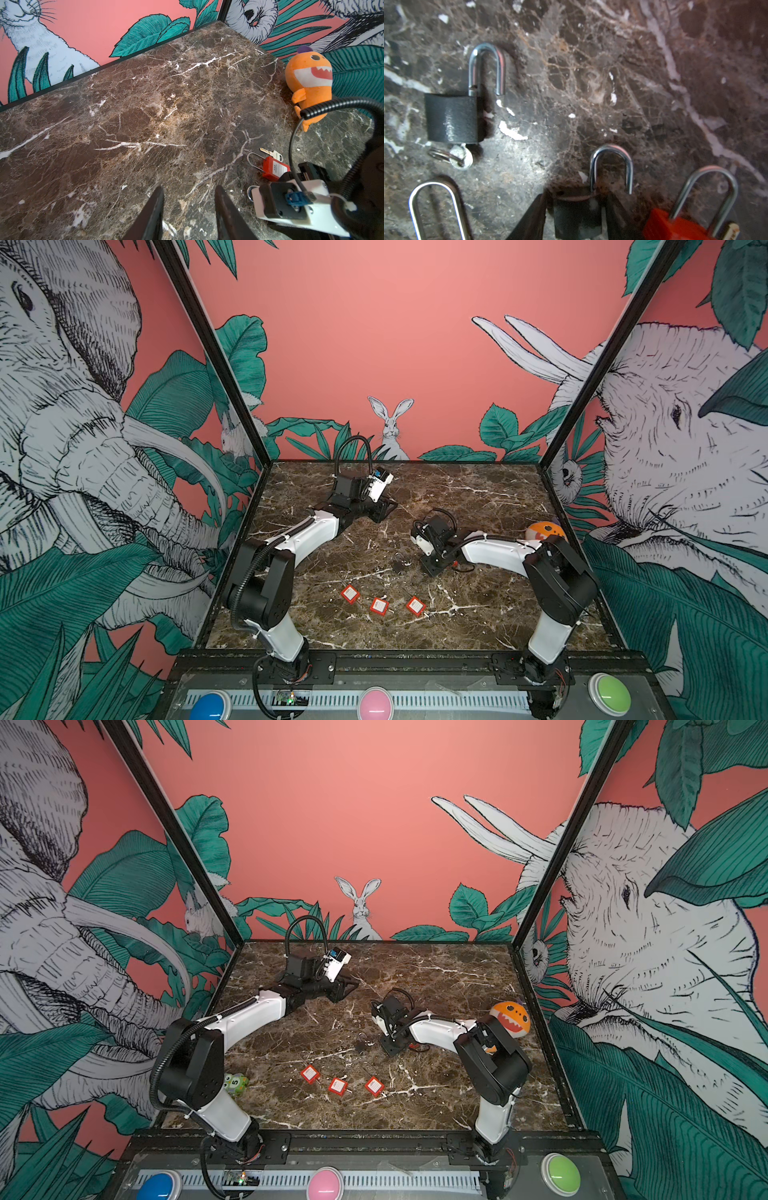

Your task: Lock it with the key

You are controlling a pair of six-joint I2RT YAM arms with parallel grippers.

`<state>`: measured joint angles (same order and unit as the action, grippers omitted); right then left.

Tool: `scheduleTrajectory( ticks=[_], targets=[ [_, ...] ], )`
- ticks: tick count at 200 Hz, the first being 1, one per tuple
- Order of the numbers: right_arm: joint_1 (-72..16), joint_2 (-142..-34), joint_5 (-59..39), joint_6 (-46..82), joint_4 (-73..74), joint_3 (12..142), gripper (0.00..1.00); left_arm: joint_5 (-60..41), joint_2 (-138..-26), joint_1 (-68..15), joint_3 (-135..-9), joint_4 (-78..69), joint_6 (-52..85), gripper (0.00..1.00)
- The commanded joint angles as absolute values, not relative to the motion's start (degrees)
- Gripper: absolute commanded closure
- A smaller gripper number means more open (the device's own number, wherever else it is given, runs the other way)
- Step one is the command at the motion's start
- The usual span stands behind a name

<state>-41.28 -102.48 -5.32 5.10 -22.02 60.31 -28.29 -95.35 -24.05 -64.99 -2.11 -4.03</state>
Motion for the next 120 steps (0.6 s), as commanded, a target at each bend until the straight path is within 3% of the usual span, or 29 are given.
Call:
scheduleTrajectory(
  ticks=[1,120],
  targets=[
    [-41.9,-103.1,-4.5,4.3,-24.7,59.6,0.55,-29.0,-94.9,-24.1,-66.1,-3.8,-3.0,0.58],
    [-42.4,-99.3,-4.3,-0.5,-24.8,60.5,0.77,-30.1,-94.7,-24.1,-63.9,-8.9,-3.7,0.61]
  ],
)
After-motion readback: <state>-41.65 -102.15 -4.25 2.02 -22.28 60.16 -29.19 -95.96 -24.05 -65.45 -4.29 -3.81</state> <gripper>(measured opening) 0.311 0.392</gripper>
